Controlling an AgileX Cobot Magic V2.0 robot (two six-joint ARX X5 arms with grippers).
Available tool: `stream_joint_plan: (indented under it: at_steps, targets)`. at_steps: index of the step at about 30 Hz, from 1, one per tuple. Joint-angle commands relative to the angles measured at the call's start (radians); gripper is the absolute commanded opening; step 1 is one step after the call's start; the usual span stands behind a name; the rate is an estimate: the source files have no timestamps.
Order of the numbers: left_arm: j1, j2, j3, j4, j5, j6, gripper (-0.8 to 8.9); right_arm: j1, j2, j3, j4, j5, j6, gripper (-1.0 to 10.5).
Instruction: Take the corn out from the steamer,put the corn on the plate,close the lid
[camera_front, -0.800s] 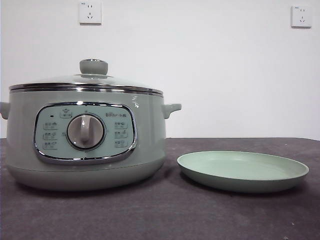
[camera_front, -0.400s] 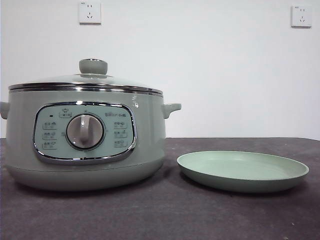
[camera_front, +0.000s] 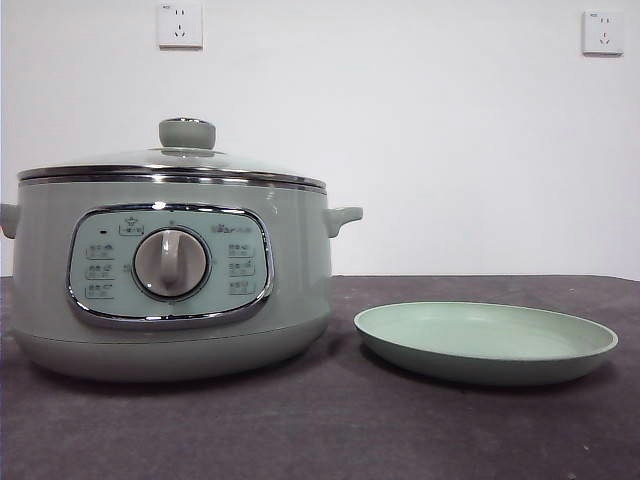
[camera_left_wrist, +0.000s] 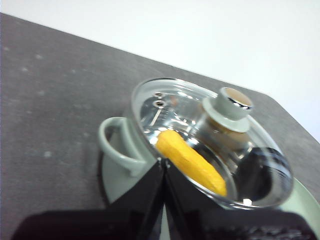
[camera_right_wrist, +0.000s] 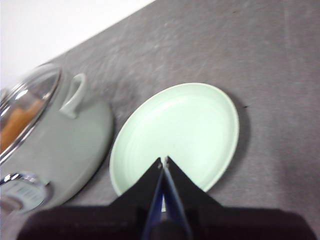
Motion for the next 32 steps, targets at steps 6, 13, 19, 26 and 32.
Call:
stream_joint_plan:
  at_steps: [6,13,19,26,32]
  targets:
    - [0.002,0.255,0.205,-0.072,0.172,0.149,-0.08,0.001,0.198,0.211,-0.037,-0.21,-0.138,0.0]
    - [-0.003,0.424,0.344,-0.09,0.345,0.187,-0.03,0.001,0.362,0.36,-0.116,-0.435,-0.29,0.0]
    - [-0.004,0.496,0.39,-0.082,0.365,0.187,2.47,0.001,0.441,0.399,-0.129,-0.434,-0.307,3.3]
    - [-0.004,0.555,0.393,0.001,0.34,0.141,4.41,0.001,0.455,0.399,-0.129,-0.431,-0.307,4.7]
    - [-0.063,0.687,0.47,0.038,0.328,0.145,4.4,0.001,0.455,0.399,-0.129,-0.398,-0.307,4.7]
